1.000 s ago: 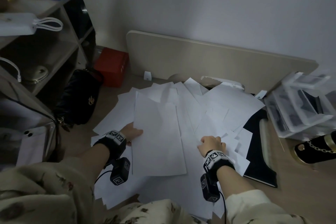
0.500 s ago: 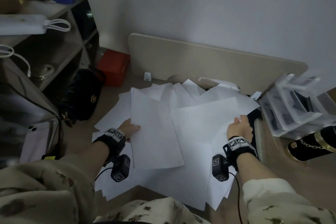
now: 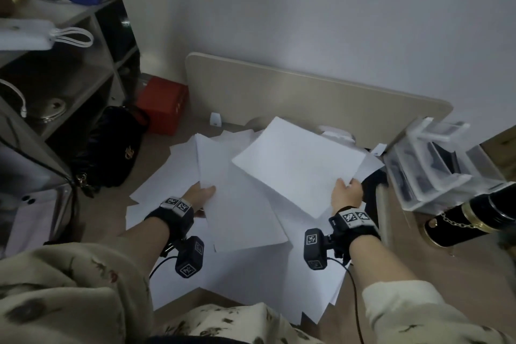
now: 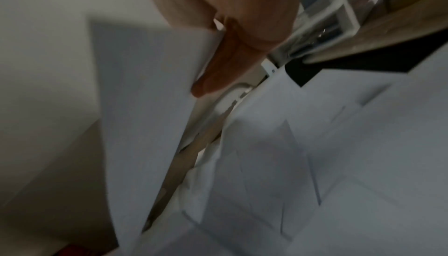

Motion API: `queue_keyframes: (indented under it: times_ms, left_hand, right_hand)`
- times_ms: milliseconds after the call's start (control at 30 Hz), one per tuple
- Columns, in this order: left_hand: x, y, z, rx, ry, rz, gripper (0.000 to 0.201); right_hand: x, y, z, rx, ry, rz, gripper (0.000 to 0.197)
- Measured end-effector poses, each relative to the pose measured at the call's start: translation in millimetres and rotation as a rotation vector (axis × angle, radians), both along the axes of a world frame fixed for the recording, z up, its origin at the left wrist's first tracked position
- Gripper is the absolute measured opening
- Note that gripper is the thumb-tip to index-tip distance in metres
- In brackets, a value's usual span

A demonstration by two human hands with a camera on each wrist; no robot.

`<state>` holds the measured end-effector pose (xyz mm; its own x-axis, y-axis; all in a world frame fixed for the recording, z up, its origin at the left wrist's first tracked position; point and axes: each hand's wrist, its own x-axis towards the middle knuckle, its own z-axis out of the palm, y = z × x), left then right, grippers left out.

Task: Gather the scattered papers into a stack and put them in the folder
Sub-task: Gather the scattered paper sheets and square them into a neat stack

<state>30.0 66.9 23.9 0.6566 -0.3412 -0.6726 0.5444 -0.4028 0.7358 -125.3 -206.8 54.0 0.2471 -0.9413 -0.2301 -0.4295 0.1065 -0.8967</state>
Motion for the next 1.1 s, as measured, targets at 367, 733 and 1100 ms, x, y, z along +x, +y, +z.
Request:
queue_keyframes:
  times_ms: [367, 733, 1100]
  left_hand:
    - [0, -20, 6, -0.125, -0.019, 0.018, 0.039]
    - [17, -16, 11, -0.147, -0.241, -0.075, 0.034]
    - [4, -15, 23, -0.222, -0.233, -0.332, 0.053]
  right_hand:
    - [15, 57, -32, 0.522, 0.170, 0.624, 0.022]
    - [6, 28, -48, 0.189, 0.325, 0.416, 0.084]
    - [19, 39, -26, 0.142, -0.017, 0.610, 0.003]
